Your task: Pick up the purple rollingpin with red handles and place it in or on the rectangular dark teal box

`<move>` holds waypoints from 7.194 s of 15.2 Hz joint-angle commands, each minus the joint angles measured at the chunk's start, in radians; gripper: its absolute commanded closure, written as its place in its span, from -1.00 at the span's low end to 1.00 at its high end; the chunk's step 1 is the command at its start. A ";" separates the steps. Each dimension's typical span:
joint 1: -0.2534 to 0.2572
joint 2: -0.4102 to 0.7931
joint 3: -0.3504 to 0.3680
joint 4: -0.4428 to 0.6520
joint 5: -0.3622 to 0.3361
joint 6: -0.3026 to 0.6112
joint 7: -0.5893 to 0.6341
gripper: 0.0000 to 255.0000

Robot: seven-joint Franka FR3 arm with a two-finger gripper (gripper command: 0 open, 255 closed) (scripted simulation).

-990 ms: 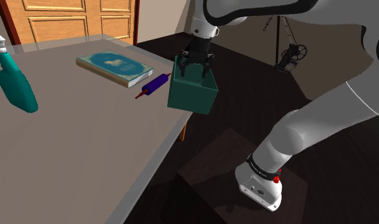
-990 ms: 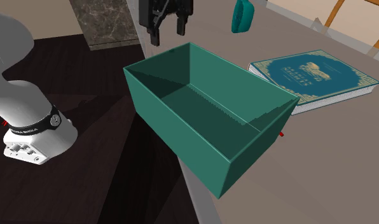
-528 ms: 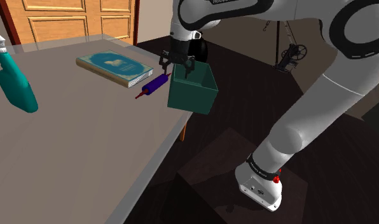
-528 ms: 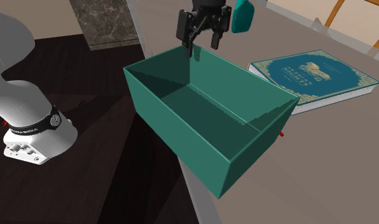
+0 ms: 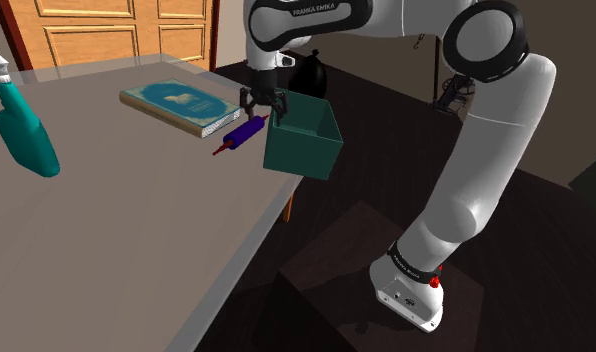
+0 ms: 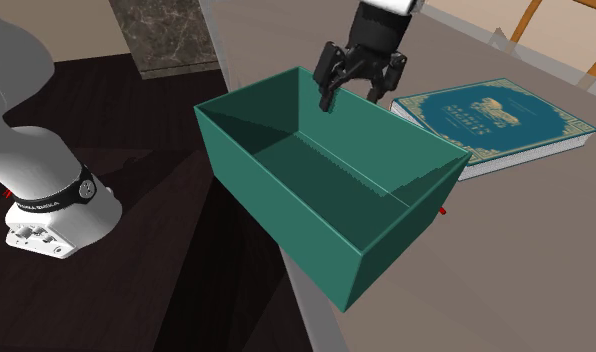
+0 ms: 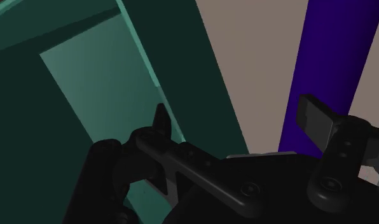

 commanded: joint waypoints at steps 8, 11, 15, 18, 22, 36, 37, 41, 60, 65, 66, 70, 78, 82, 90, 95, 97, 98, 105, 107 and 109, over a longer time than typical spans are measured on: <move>-0.001 0.171 -0.020 0.108 -0.047 0.212 0.123 -1.00; -0.004 0.181 -0.019 0.086 -0.053 0.242 0.127 -1.00; -0.008 0.181 -0.014 0.086 -0.055 0.242 0.128 -1.00; -0.014 0.182 -0.007 0.086 -0.059 0.242 0.130 -1.00; 0.007 0.195 0.005 0.080 -0.053 0.257 0.166 1.00; -0.033 0.147 0.020 0.141 -0.053 0.150 0.124 1.00; -0.035 0.144 0.024 0.149 -0.052 0.138 0.124 1.00; -0.049 0.132 0.043 0.185 -0.053 0.090 0.123 1.00; -0.081 0.128 0.116 0.426 -0.069 -0.163 0.120 1.00; -0.090 0.132 0.113 0.315 -0.072 -0.064 0.129 -1.00; -0.092 0.134 0.112 0.284 -0.073 -0.029 0.132 -1.00; -0.096 0.159 0.105 0.184 -0.087 0.102 0.145 -1.00; -0.099 0.190 0.097 0.101 -0.105 0.216 0.158 -1.00; -0.100 0.196 0.096 0.088 -0.109 0.235 0.161 -1.00; -0.101 0.196 0.097 0.086 -0.110 0.237 0.162 1.00; -0.098 0.202 0.096 0.095 -0.111 0.233 0.162 1.00; -0.101 0.196 0.097 0.088 -0.109 0.234 0.161 1.00; -0.101 0.191 0.098 0.094 -0.107 0.224 0.159 1.00; -0.104 0.158 0.106 0.143 -0.090 0.145 0.147 1.00; -0.104 0.151 0.108 0.159 -0.086 0.122 0.144 1.00; -0.103 0.144 0.110 0.177 -0.083 0.098 0.141 1.00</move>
